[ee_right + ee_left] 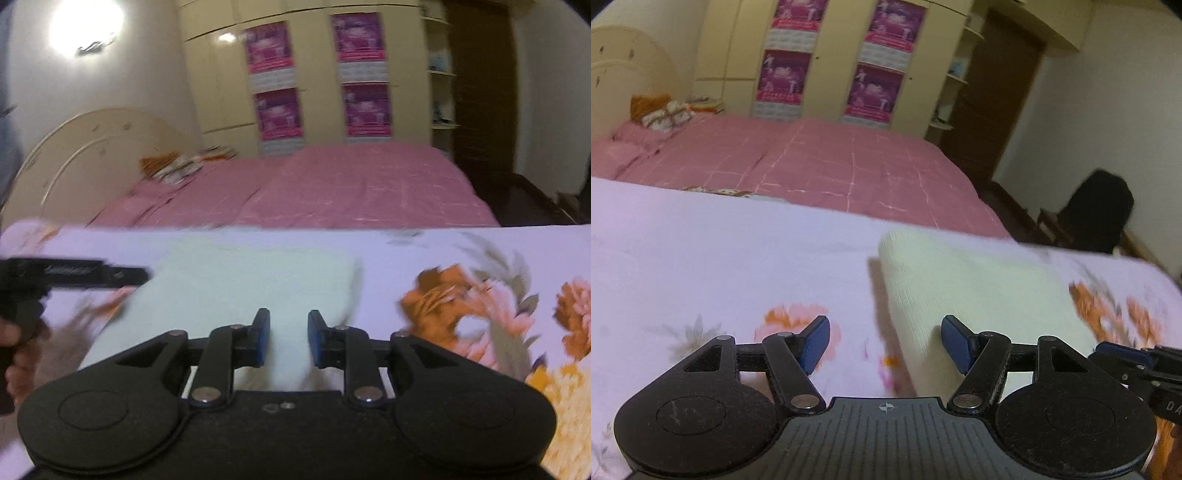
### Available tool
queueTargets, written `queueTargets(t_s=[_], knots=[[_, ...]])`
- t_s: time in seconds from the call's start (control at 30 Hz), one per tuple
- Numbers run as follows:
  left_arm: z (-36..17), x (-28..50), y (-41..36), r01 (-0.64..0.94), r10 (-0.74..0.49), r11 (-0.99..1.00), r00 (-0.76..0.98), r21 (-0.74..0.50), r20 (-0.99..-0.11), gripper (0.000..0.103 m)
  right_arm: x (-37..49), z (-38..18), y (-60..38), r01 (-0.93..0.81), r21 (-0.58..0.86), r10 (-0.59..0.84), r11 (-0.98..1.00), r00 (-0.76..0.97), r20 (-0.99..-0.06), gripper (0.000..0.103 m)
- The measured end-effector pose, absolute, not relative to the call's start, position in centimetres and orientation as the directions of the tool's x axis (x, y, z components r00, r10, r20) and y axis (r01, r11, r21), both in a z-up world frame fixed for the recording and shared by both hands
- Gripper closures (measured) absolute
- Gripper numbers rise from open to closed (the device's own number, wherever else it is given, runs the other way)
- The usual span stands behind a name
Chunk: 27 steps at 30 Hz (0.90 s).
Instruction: Fold small clothes
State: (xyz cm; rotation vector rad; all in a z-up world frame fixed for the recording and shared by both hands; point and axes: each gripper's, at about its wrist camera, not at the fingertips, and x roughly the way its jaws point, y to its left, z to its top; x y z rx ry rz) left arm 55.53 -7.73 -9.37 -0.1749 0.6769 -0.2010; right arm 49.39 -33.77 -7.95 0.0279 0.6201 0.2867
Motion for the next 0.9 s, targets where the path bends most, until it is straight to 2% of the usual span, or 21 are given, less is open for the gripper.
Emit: queueTargets(t_s=[0.13,0.23,0.37,0.47,0.57,0.63,0.77,0.87,0.9], knots=[[-8.6,54.6,-7.9,0.114,-0.193,0.98,0.756,-0.164,-0.625,0.037,48.3,-9.4,-32.8,-0.24,0.025,0.207,0.97,0.775,-0.597,0.081],[-6.5,52.0,-7.6,0.16,-0.237,0.971,0.771,-0.18,-0.591,0.036,48.2,-7.7,-32.7,-0.207,0.044,0.191,0.977,0.774,-0.604,0.079],[-7.2,47.7,-8.4,0.218,-0.261,0.965,0.733,-0.146,-0.629,0.036,43.8,-6.0,-34.0,-0.243,0.11,0.26,0.964,0.77,-0.583,0.077],[-9.5,45.3,-8.7,0.237,-0.275,0.96,0.683,-0.151,-0.676,0.036,41.0,-7.2,-34.2,-0.266,0.116,0.278,0.957,0.727,-0.628,0.076],[-10.0,44.0,-8.4,0.254,-0.285,0.956,0.677,-0.148,-0.679,0.035,39.7,-10.1,-34.5,-0.246,0.105,0.244,0.964,0.65,-0.719,0.065],[-8.8,44.5,-7.6,0.24,-0.284,0.957,0.681,-0.161,-0.674,0.035,39.4,-9.7,-35.6,-0.214,0.156,0.26,0.964,0.655,-0.709,0.055],[-6.5,46.2,-6.1,0.203,-0.28,0.96,0.714,-0.192,-0.642,0.035,40.4,-8.3,-39.2,-0.128,0.354,0.339,0.926,0.691,-0.638,0.054],[-6.2,48.2,-5.1,0.175,-0.305,0.95,0.687,-0.257,-0.66,0.021,42.1,-8.1,-41.6,-0.054,0.504,0.386,0.862,0.714,-0.584,0.053],[-6.1,48.6,-5.1,0.162,-0.291,0.955,0.691,-0.25,-0.662,0.021,42.9,-8.1,-42.2,-0.04,0.532,0.392,0.846,0.724,-0.568,0.053]])
